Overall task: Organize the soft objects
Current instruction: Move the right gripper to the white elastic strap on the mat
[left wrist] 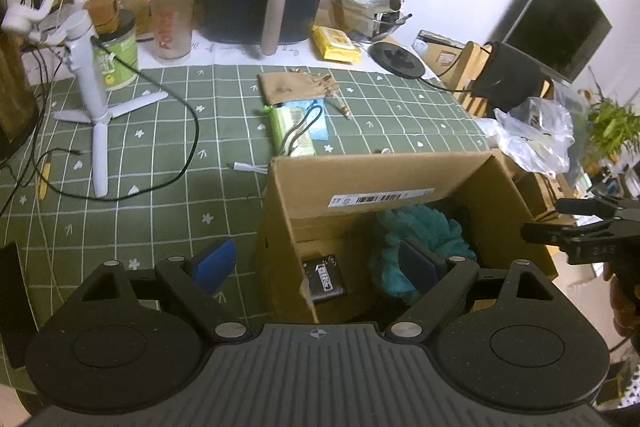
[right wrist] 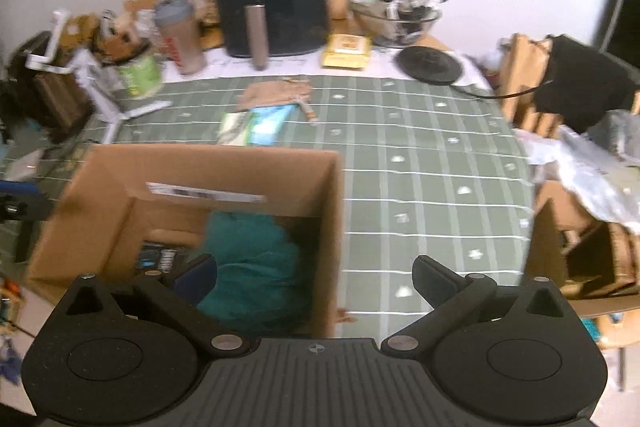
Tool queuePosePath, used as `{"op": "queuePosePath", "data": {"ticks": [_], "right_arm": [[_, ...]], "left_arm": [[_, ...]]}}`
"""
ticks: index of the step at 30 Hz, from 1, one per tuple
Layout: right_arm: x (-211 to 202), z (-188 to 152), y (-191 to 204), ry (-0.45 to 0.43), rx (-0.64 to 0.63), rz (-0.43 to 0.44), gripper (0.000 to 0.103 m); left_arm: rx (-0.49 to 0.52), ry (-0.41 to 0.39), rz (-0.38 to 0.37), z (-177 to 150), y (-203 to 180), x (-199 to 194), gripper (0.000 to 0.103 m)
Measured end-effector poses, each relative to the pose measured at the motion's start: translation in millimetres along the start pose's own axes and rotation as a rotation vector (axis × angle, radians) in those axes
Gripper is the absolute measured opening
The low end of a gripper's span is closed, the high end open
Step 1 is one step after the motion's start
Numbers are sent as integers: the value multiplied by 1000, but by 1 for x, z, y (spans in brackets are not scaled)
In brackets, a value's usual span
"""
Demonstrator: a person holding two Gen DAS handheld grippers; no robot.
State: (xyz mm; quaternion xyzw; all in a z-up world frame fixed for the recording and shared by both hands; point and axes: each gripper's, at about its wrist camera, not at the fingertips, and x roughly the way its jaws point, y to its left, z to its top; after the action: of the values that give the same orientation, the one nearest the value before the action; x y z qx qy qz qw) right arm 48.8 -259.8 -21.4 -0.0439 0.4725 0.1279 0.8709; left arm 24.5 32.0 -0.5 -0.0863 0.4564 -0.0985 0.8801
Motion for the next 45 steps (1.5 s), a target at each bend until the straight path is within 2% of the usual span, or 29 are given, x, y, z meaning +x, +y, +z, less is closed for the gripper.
{"op": "queuePosePath", "data": {"ticks": [9,13,18,35,41,45], "right_arm": [[12,20,-13,-31,2,-47,103],[18,35,-20,-83,-37,-62,103],[31,57,-30,-103,-96,-51,103],[108,127,-64,-17,-177,197,103],[145,139,-59,21,-237,278,103],[170,138,-53,79,-288,312,102]], "left_arm": [[-27,-15,11,12,3,5,89],[-43,-27,19,18,6,5,89],[-66,-36,34,26,7,7,89],[-141,-32,77,36,8,15,89],[-159,-43,92,40,7,13,89],[-180,-42,109,39,10,12,89]]}}
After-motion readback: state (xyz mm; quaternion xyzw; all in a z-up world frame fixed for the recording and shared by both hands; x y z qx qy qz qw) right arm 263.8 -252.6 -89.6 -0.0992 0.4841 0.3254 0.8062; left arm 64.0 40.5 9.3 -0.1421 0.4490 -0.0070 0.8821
